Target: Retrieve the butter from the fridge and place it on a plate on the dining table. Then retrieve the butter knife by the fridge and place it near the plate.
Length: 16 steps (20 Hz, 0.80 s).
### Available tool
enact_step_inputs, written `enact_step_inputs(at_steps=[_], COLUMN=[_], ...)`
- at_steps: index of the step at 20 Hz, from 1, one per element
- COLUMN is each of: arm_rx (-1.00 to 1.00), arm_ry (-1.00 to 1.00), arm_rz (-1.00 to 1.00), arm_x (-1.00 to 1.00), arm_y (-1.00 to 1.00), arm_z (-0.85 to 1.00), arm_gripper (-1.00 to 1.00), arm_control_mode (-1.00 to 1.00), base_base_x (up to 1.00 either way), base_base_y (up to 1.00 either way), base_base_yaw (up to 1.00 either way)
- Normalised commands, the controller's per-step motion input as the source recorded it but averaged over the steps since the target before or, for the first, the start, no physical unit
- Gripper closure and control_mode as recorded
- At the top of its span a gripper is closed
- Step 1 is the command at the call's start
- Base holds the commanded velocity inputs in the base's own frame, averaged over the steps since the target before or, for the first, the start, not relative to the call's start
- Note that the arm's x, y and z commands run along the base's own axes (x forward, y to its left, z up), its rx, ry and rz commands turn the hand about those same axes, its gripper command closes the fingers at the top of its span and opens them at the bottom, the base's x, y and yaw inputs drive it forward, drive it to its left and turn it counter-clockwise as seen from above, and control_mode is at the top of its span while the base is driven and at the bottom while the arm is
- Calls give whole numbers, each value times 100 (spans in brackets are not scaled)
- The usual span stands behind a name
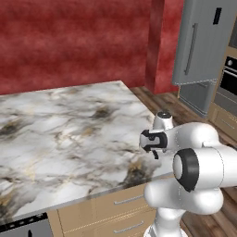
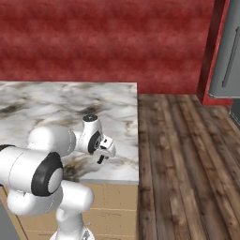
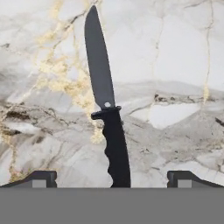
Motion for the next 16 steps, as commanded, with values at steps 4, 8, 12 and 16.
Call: enact_step_inputs(at_steps=[4, 8, 12, 16], arm_rx=[0, 0, 0, 0], arm_ry=[2, 0, 2, 0], arm_rz=[0, 0, 0, 0], arm_x=[0, 9, 18, 10], arm_y=[-3, -1, -6, -4], arm_z=[-34, -30, -31, -24], arm_gripper=[-100, -100, -100, -100], arm_control_mode=[-100, -100, -100, -100], base_base_x=[0, 0, 0, 0], base_base_y=[0, 0, 0, 0], base_base_yaw=[0, 0, 0, 0])
